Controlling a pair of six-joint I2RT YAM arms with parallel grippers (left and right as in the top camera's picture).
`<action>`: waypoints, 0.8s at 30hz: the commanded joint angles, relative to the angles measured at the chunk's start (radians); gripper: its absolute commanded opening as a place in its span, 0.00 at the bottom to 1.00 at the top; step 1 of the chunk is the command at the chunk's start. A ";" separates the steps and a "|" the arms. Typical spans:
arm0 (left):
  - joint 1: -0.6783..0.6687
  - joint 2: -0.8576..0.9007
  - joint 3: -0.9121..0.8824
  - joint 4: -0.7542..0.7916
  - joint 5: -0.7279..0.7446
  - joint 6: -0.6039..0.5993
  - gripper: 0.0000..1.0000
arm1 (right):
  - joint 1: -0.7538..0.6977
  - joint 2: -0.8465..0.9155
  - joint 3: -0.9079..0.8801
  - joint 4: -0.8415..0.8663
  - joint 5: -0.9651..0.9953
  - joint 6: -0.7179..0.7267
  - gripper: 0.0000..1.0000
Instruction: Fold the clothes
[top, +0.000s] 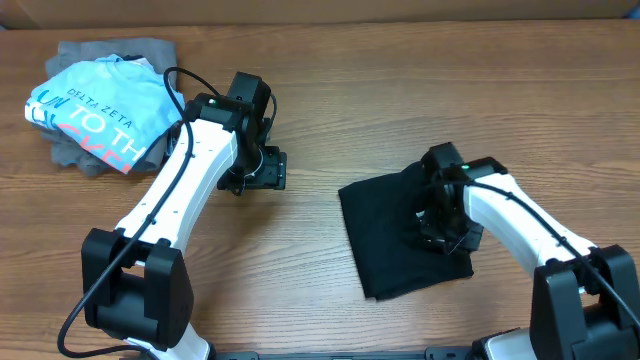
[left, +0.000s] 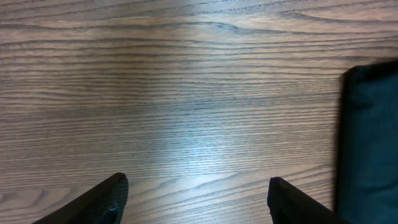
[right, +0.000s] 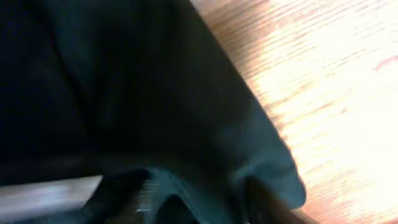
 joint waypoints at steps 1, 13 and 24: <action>-0.007 0.005 0.014 0.004 -0.007 0.020 0.74 | -0.026 -0.016 0.003 0.001 0.027 -0.023 0.60; -0.037 0.005 0.014 0.052 0.140 0.129 0.66 | -0.142 -0.133 0.138 0.023 -0.278 -0.227 0.49; -0.237 0.060 0.014 0.238 0.298 0.236 0.28 | -0.142 -0.092 0.004 0.230 -0.327 -0.260 0.59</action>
